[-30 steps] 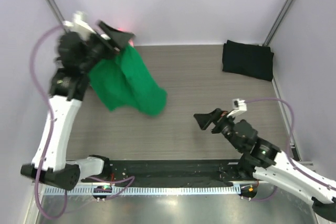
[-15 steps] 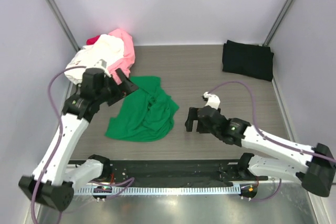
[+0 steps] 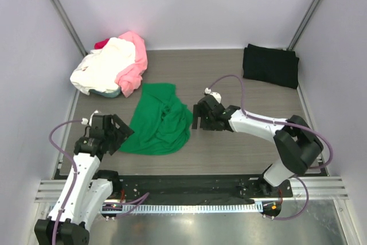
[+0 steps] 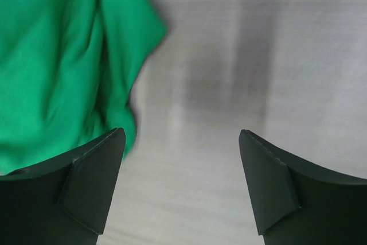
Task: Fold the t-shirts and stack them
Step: Flatten the tshirt out
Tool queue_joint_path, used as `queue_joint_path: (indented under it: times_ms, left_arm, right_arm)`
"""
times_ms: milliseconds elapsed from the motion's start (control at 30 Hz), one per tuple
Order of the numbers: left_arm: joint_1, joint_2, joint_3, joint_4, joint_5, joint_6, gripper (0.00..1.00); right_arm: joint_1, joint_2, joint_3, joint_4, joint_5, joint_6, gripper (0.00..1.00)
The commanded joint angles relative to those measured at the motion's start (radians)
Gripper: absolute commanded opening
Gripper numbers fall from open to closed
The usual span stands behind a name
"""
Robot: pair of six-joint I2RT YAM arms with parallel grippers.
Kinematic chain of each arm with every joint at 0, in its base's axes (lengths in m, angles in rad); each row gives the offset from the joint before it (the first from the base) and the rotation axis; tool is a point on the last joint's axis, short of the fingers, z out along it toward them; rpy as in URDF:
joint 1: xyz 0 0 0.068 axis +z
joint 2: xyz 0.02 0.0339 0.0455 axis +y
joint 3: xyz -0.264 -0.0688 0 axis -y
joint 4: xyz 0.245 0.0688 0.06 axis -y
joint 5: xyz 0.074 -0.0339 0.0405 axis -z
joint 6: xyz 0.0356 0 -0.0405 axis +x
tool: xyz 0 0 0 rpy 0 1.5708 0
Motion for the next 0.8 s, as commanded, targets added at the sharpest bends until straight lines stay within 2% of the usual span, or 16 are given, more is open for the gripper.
queue_joint_path:
  times_ms: [0,267,367,400,467,500,567,600,633,767]
  left_arm:
    - [0.008,-0.046,-0.009,0.080,-0.051,-0.065,0.84]
    - [0.008,-0.042,-0.015,0.063,-0.091,-0.060,0.84]
    - [0.008,-0.060,-0.038,0.060,-0.102,-0.083,0.83]
    - [0.006,-0.065,-0.049,0.063,-0.104,-0.098,0.83]
    - [0.006,-0.071,-0.066,0.065,-0.116,-0.115,0.81]
    - [0.008,-0.069,-0.073,0.074,-0.114,-0.123,0.80]
    - [0.008,-0.051,-0.099,0.083,-0.105,-0.143,0.79]
    - [0.006,-0.043,-0.112,0.094,-0.097,-0.151,0.79]
    - [0.008,-0.033,-0.135,0.106,-0.087,-0.161,0.79]
    - [0.008,0.007,-0.193,0.178,-0.026,-0.183,0.73]
  right_arm:
    - [-0.057,0.081,0.076,0.087,-0.095,-0.066,0.84]
    - [-0.078,0.301,0.228,0.100,-0.193,-0.149,0.75]
    - [-0.078,0.350,0.248,0.114,-0.203,-0.151,0.68]
    - [-0.078,0.356,0.249,0.119,-0.203,-0.148,0.57]
    - [-0.081,0.367,0.246,0.128,-0.204,-0.141,0.45]
    - [-0.083,0.365,0.239,0.130,-0.203,-0.140,0.33]
    - [-0.089,0.358,0.231,0.134,-0.201,-0.144,0.22]
    - [-0.106,0.340,0.229,0.131,-0.203,-0.155,0.08]
    - [-0.120,0.329,0.231,0.107,-0.204,-0.161,0.02]
    - [-0.211,0.179,0.255,0.001,-0.171,-0.197,0.01]
